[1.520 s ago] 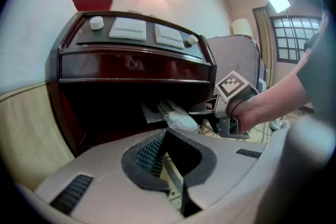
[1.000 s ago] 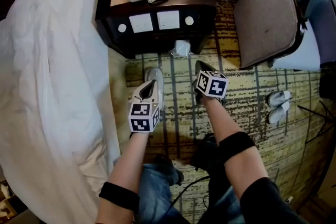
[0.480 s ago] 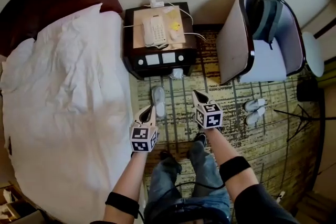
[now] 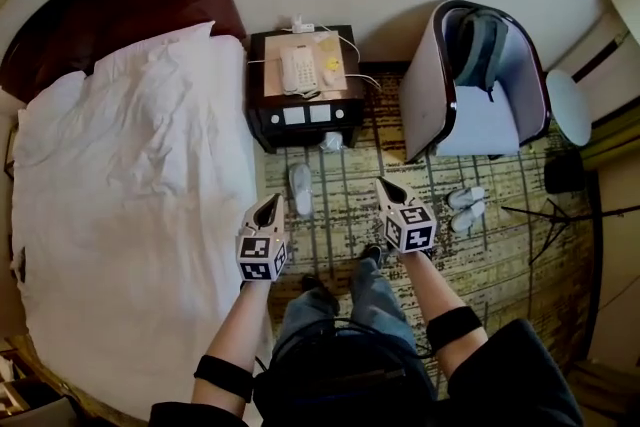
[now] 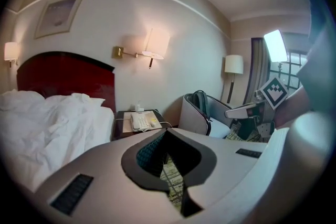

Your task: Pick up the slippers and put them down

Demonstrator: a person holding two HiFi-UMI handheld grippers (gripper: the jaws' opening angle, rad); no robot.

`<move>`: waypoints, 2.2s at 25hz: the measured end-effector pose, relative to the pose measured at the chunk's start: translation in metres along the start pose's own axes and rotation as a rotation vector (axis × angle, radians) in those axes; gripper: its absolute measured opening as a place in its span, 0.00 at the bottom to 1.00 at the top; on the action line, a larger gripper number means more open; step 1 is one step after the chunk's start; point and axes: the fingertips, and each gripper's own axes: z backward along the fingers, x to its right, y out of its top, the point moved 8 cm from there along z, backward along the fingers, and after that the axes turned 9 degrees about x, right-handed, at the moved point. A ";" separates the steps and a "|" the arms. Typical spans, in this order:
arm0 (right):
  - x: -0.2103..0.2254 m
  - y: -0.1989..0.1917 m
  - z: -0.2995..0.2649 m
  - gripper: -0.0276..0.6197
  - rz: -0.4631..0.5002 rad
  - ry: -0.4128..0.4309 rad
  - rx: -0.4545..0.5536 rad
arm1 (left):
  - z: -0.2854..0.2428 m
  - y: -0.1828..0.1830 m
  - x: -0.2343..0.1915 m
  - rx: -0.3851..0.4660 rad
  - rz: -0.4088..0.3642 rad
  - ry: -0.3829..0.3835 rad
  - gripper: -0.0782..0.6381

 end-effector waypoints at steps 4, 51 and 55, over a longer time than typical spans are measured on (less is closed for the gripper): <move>-0.013 0.008 0.032 0.05 0.042 -0.014 0.034 | 0.028 0.004 -0.004 0.025 0.020 0.007 0.11; 0.012 -0.061 -0.021 0.05 0.006 0.167 -0.074 | -0.023 -0.089 0.005 -0.154 0.281 0.088 0.11; 0.023 -0.078 -0.053 0.05 -0.006 0.162 -0.079 | -0.058 -0.128 -0.009 -0.208 0.372 0.086 0.11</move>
